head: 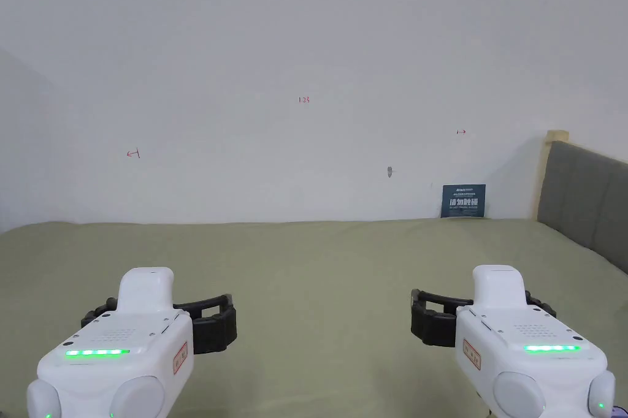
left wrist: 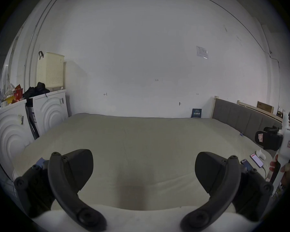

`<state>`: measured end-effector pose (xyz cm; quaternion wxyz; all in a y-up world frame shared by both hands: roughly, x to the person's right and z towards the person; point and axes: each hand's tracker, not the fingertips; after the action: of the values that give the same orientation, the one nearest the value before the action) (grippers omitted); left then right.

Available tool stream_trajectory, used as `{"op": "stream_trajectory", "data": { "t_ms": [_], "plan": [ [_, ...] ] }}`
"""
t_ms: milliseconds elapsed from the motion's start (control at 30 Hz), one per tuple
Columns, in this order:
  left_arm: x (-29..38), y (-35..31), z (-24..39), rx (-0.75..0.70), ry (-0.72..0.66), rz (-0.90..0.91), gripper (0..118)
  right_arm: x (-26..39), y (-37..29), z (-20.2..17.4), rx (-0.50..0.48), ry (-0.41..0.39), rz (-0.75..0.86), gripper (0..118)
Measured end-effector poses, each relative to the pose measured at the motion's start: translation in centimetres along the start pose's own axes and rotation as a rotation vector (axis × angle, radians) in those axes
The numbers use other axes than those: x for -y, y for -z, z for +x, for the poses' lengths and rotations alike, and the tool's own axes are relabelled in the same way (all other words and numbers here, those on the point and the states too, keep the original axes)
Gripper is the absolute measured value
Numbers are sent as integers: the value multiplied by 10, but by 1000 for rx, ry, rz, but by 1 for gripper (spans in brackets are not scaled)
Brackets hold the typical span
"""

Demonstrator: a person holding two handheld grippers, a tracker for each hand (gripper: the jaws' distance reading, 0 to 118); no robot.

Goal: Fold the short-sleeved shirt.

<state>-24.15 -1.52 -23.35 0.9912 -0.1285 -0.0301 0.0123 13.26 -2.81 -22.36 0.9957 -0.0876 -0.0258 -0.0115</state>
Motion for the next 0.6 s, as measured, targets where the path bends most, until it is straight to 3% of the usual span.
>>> {"op": "stream_trajectory", "data": {
  "t_ms": [100, 233, 467, 600],
  "plan": [
    [-1, -1, -2, 24, -25, 2, 118, -1, 1, 0, 20, -2, 2, 118],
    [1, -2, 0, 8, -19, -12, 118, 2, 5, -1, 61, -112, -5, 118],
    [5, -2, 2, 15, -14, -17, 118, 1, 1, 1, 45, -58, -25, 118],
    [5, 2, 4, 14, -23, -35, 118, -3, 0, -7, 55, -103, -10, 118]
  ]
}}
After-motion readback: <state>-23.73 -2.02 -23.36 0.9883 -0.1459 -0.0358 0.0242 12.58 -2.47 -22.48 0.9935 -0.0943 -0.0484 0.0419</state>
